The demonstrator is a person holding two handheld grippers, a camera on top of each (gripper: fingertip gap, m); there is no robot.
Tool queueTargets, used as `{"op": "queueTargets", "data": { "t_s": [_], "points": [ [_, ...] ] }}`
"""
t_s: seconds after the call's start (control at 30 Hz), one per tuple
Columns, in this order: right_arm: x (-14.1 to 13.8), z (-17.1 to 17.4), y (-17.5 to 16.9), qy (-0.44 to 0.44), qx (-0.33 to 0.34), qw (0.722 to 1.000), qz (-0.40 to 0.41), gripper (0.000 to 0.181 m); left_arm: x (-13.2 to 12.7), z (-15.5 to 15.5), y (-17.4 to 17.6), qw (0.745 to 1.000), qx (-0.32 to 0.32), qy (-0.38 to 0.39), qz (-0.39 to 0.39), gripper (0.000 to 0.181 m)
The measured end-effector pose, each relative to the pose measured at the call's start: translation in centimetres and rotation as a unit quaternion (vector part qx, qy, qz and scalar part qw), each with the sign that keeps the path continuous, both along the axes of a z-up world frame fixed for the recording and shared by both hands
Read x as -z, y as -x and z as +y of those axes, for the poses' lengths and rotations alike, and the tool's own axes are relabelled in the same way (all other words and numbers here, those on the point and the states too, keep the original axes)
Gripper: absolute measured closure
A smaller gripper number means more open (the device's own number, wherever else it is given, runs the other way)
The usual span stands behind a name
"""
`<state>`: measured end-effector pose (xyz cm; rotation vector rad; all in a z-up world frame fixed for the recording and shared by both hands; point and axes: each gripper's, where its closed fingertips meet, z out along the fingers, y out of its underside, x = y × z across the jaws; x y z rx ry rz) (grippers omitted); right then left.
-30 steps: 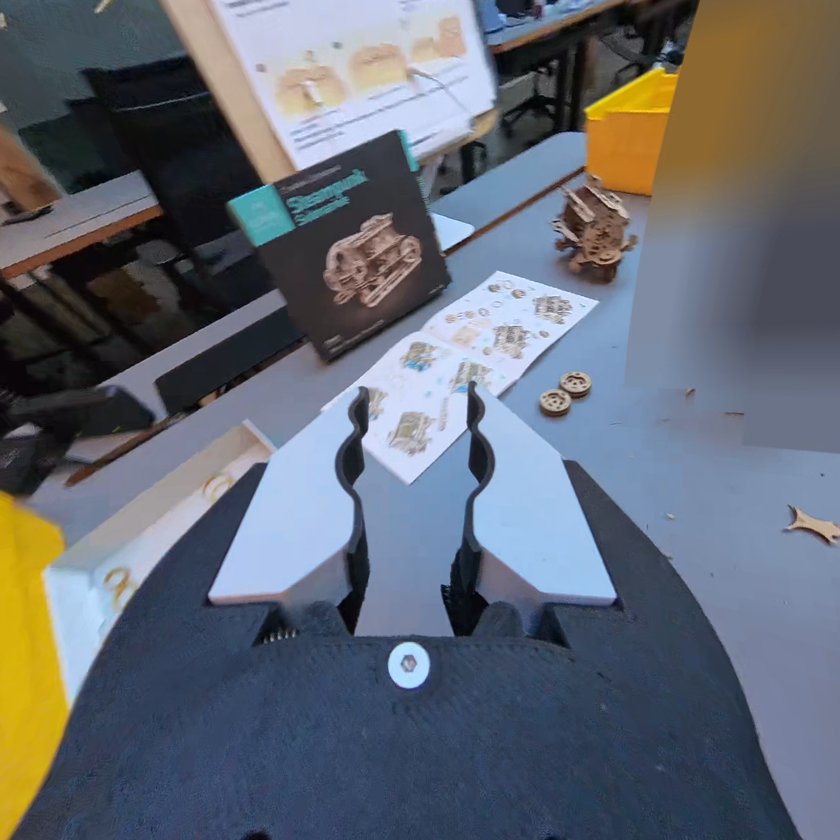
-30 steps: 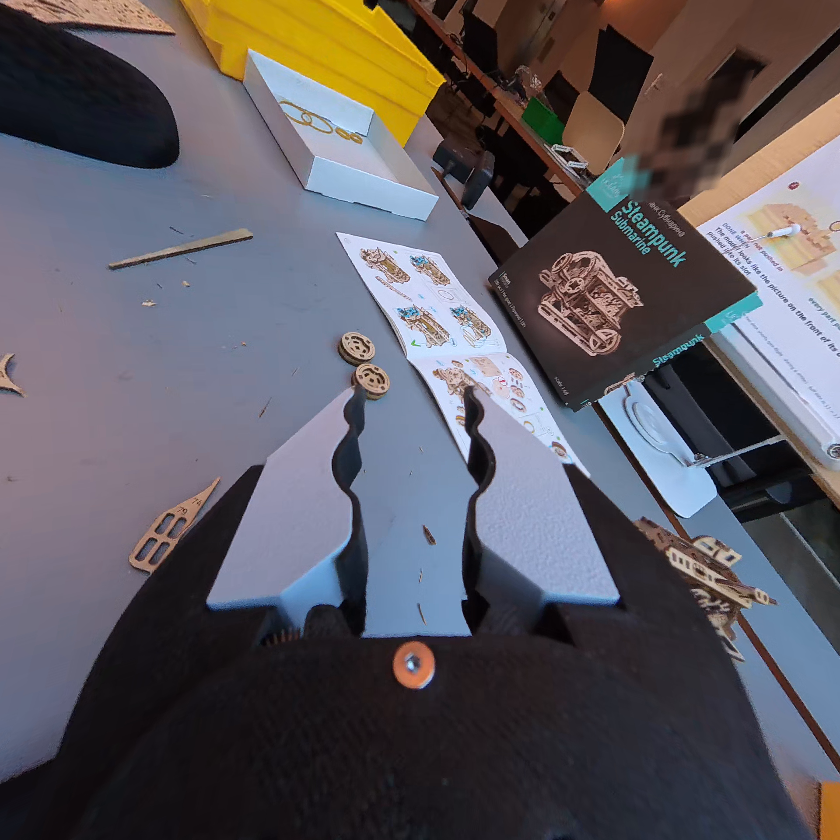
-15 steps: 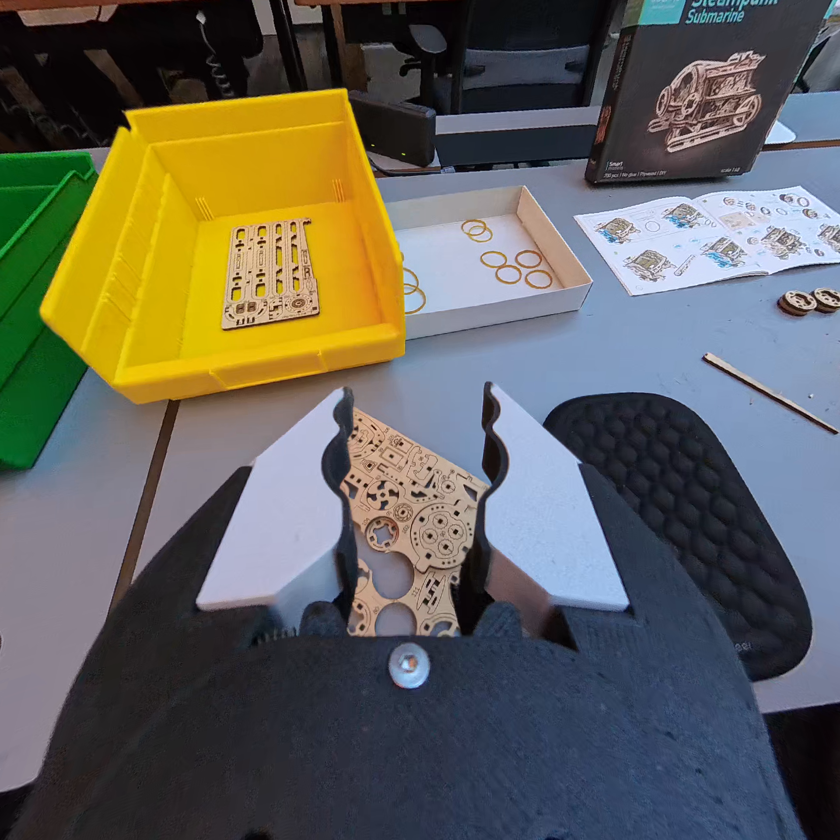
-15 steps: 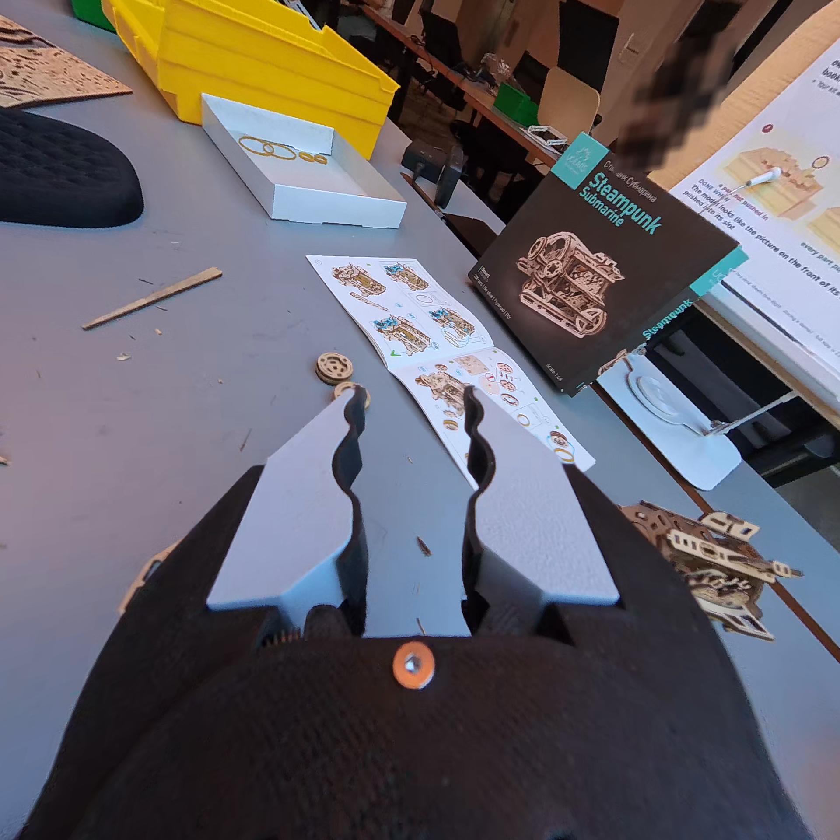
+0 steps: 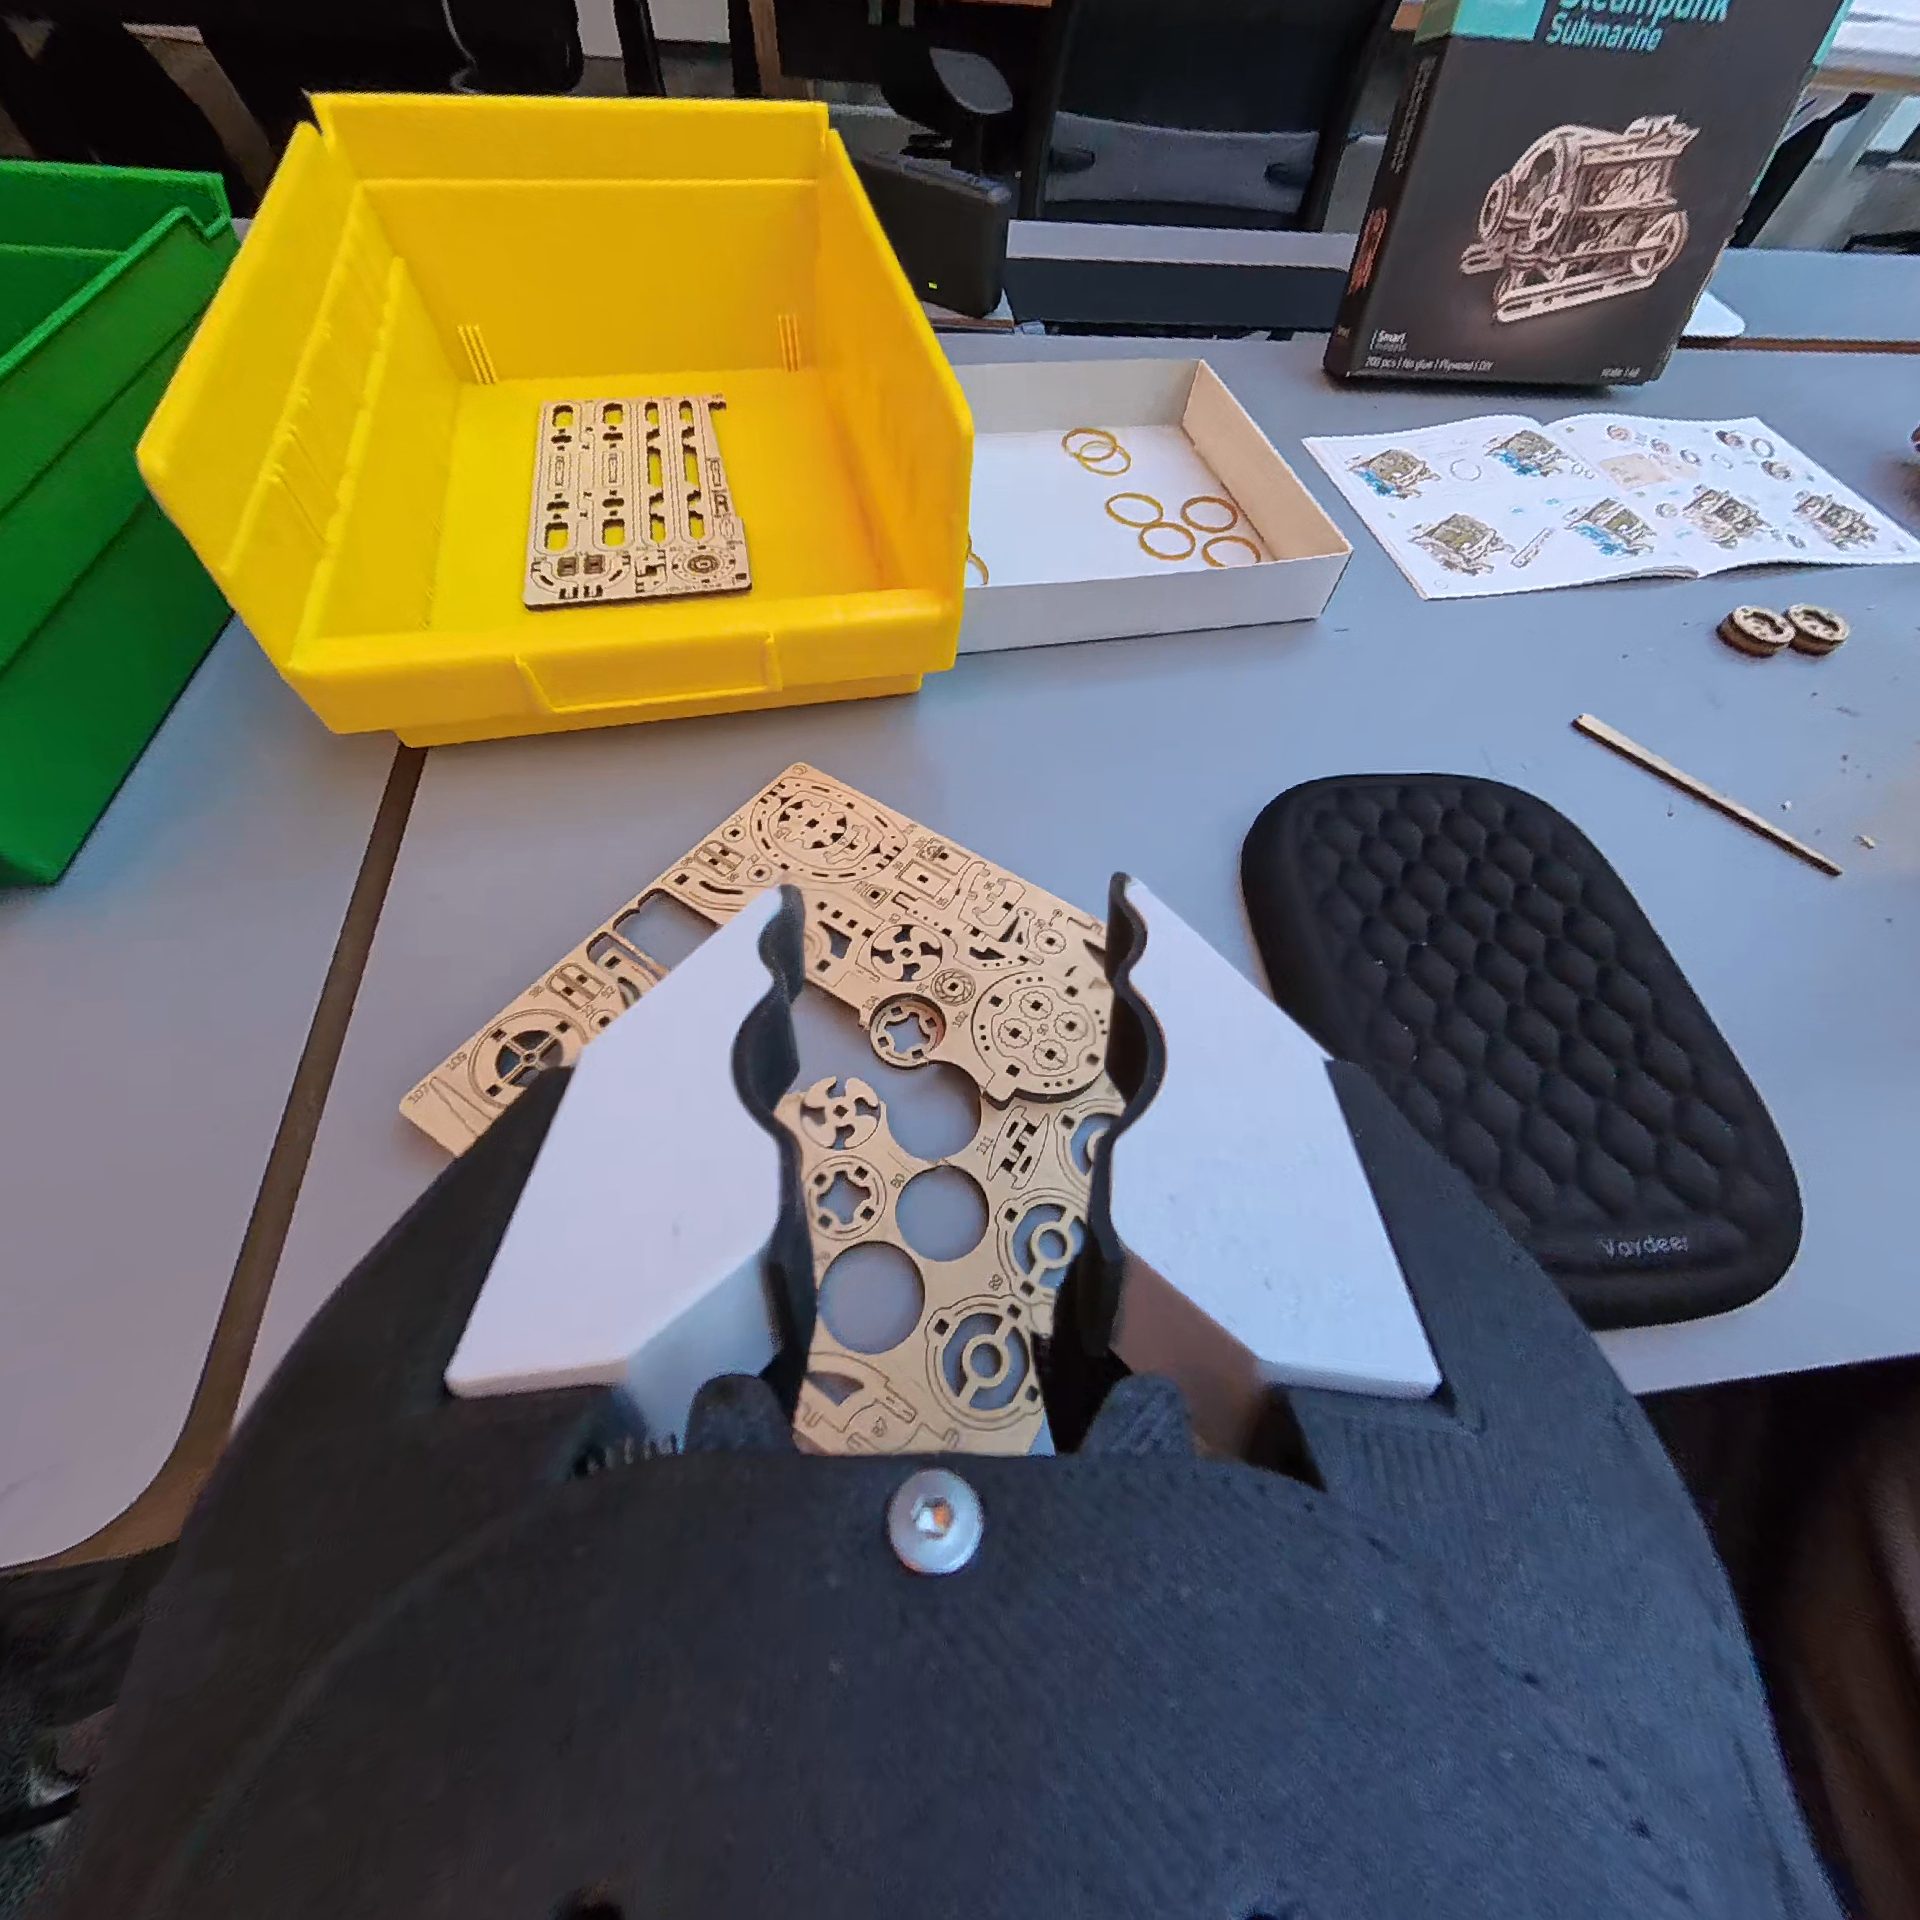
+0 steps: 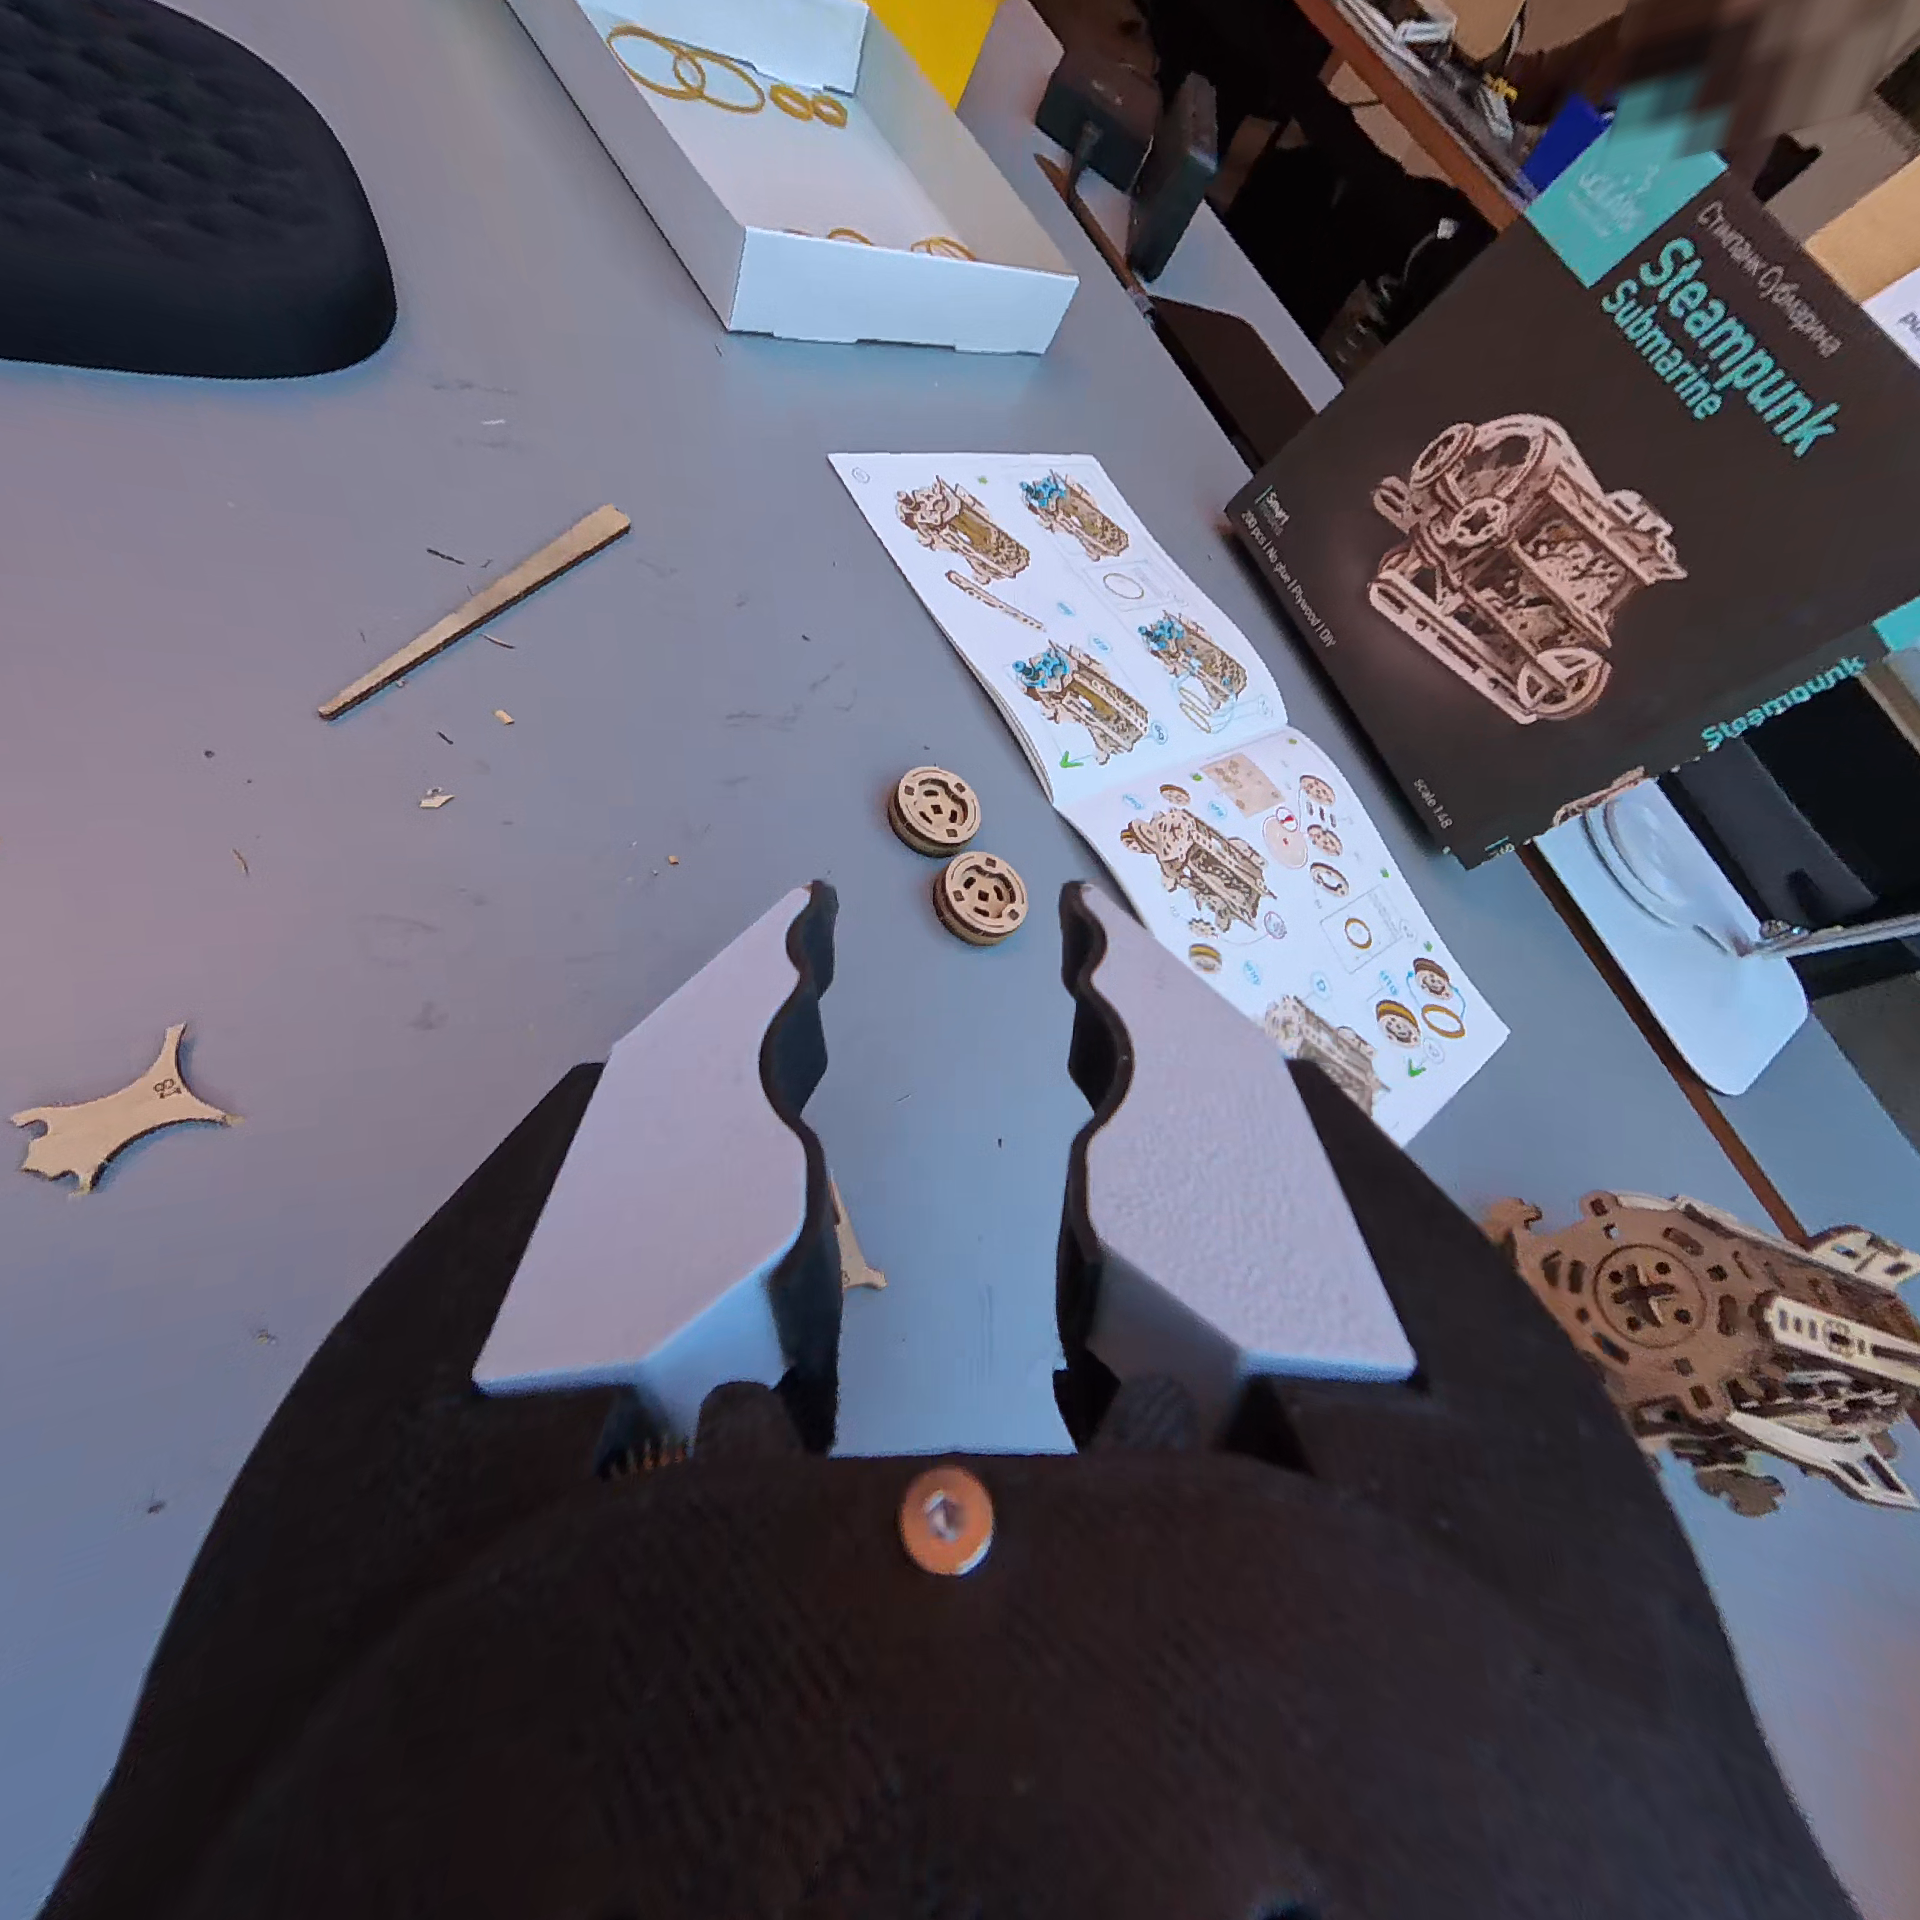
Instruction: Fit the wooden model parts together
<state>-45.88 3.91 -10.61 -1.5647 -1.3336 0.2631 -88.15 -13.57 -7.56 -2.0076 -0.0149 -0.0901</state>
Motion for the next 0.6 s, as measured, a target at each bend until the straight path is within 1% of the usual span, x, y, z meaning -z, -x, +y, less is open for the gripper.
{"op": "queueTargets", "data": {
  "t_s": [0.1,0.2,0.3,0.43,0.6],
  "points": [
    [0.2,-0.4,0.1,0.019,0.011,1.000,0.006,0.138,-0.1,-0.5,0.4,1.000,0.001,-0.003,-0.001,0.123],
    [0.3,-0.8,0.5,0.015,0.014,1.000,0.001,0.138,-0.6,-1.1,0.5,1.000,0.002,-0.021,-0.013,0.124],
    [0.4,-1.5,1.6,0.016,0.003,1.000,-0.002,0.138,-0.8,-1.5,0.4,0.999,0.007,-0.033,-0.029,0.125],
    [0.3,-2.5,3.3,0.010,-0.016,1.000,-0.011,0.138,-0.5,-1.9,0.8,0.999,0.001,-0.031,-0.030,0.125],
    [-0.1,-3.2,4.9,-0.004,-0.033,0.999,-0.017,0.138,-0.7,-2.2,0.7,0.999,0.003,-0.039,-0.034,0.125]
  ]
}}
